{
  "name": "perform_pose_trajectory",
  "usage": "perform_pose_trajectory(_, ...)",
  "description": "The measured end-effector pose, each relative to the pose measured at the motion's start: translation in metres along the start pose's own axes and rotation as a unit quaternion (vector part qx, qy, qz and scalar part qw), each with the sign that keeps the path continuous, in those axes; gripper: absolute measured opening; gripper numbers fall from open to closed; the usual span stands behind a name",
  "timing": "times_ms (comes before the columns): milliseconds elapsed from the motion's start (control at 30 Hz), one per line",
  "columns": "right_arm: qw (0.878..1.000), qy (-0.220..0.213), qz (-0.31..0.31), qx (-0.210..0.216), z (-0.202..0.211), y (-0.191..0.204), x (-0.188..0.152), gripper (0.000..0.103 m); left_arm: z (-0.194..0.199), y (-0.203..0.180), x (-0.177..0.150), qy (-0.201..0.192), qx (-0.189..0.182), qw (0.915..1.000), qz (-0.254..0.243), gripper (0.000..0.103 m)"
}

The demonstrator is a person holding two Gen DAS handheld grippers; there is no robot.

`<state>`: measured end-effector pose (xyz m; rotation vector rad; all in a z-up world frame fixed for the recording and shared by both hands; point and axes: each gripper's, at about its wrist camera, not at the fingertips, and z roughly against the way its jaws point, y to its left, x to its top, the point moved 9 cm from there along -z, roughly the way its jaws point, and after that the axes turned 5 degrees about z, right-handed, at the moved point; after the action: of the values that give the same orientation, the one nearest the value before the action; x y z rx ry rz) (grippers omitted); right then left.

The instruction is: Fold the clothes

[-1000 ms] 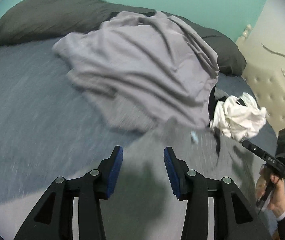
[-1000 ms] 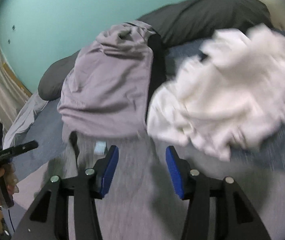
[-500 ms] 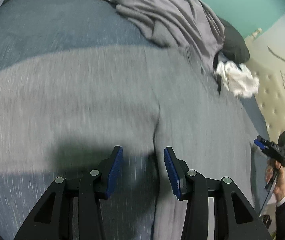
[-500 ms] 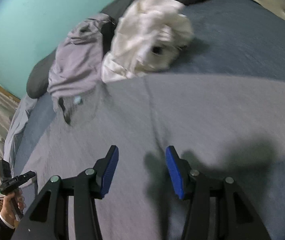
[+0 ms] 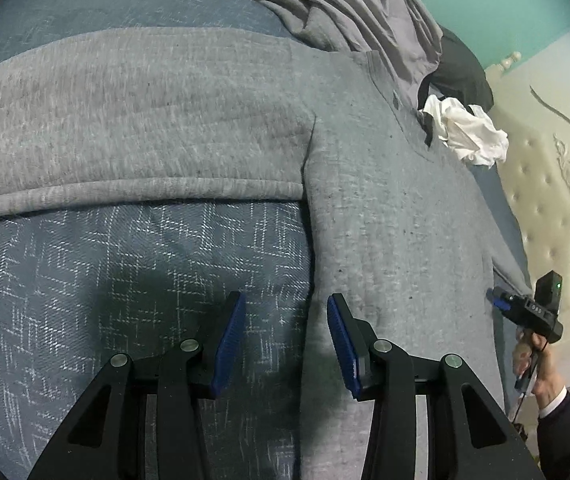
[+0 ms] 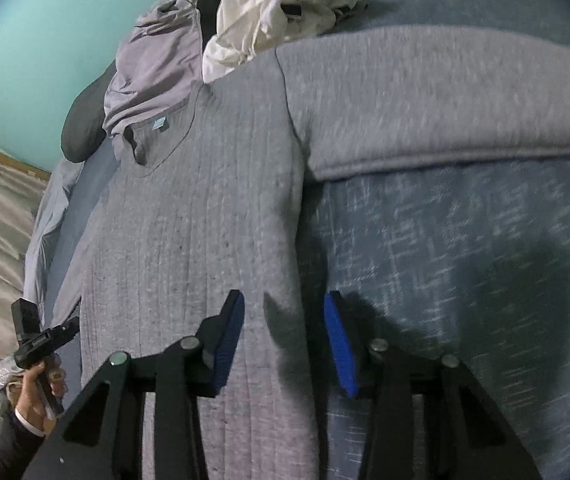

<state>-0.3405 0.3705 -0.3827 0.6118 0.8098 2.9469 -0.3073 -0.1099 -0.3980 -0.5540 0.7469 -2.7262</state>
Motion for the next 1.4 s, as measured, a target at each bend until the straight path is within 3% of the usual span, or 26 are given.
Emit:
perform_pose_trajectory(100, 1.0, 0.004, -0.003, 0.007, -0.006, 0.002, -0.002, 0.024, -0.005, -0.002, 0.001, 0.003, -0.021, 0.9997, 0.01, 0.046)
perform_pose_trajectory(367, 1.0, 0.008, 0.011, 0.017, -0.014, 0.008, -0.003, 0.011, -0.017, -0.014, 0.002, 0.009, -0.044, 0.999, -0.007, 0.045)
perform_pose_trajectory(533, 1.0, 0.0, 0.006, 0.019, -0.012, 0.003, -0.002, 0.008, -0.022, -0.014, 0.001, 0.011, -0.038, 0.9991, -0.015, 0.01)
perform_pose_trajectory(600, 1.0, -0.002, 0.006, 0.021, -0.011, 0.003, -0.002, 0.007, -0.021, -0.016, 0.002, 0.009, -0.039, 0.999, -0.019, 0.004)
perform_pose_trajectory(1000, 0.999, -0.017, 0.023, 0.014, 0.003, 0.006, 0.001, 0.003, 0.001, -0.009, 0.01, -0.007, -0.031, 0.9992, -0.024, 0.003)
perform_pose_trajectory(1400, 0.999, -0.005, 0.025, -0.022, -0.01, -0.008, -0.002, 0.003, -0.028, -0.002, 0.011, 0.017, 0.036, 0.9982, -0.044, 0.005)
